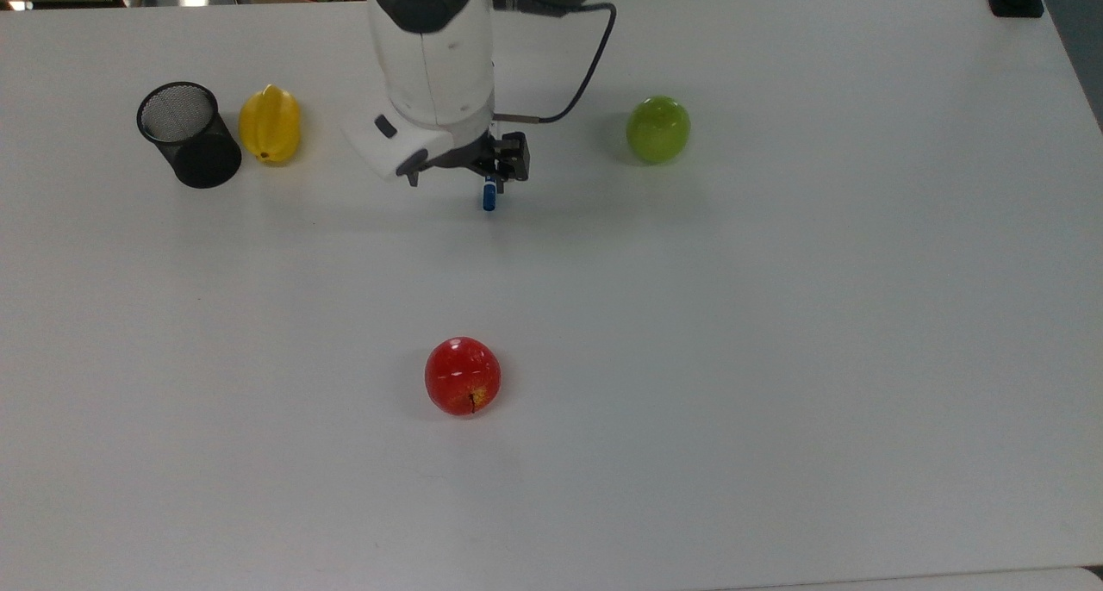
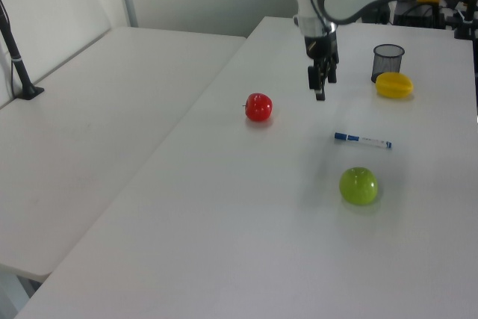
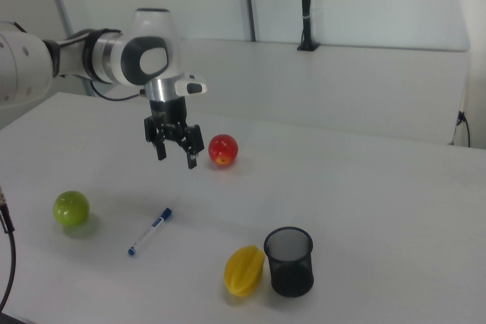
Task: Take marker pen
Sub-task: 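Open the gripper, release the marker and raise the gripper away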
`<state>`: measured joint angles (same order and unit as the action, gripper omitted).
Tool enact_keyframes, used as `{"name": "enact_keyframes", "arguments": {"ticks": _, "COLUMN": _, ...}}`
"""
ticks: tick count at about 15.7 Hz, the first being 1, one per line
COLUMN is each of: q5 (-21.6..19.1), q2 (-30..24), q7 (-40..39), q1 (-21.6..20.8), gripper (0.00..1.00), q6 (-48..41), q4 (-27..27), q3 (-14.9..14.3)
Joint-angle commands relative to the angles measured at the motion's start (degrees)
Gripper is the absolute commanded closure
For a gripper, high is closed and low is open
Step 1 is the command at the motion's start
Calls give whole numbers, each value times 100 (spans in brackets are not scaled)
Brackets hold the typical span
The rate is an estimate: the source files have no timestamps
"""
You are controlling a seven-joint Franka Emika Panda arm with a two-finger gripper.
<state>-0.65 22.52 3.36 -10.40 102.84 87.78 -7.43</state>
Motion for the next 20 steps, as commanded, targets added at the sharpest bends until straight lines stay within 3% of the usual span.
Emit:
{"name": "enact_keyframes", "arguments": {"ticks": 1, "q5": 223, "q2": -669, "q7": 218, "q1": 161, "gripper": 0, "q6": -194, "q4": 292, "q3": 31}}
{"name": "enact_keyframes", "arguments": {"ticks": 6, "q5": 294, "q2": -1135, "q7": 244, "q1": 276, "gripper": 0, "q6": -519, "q4": 468, "q3": 31}}
{"name": "enact_keyframes", "arguments": {"ticks": 20, "q5": 285, "q2": -2401, "q7": 156, "q1": 583, "gripper": 0, "q6": -301, "q4": 1417, "q3": 40}}
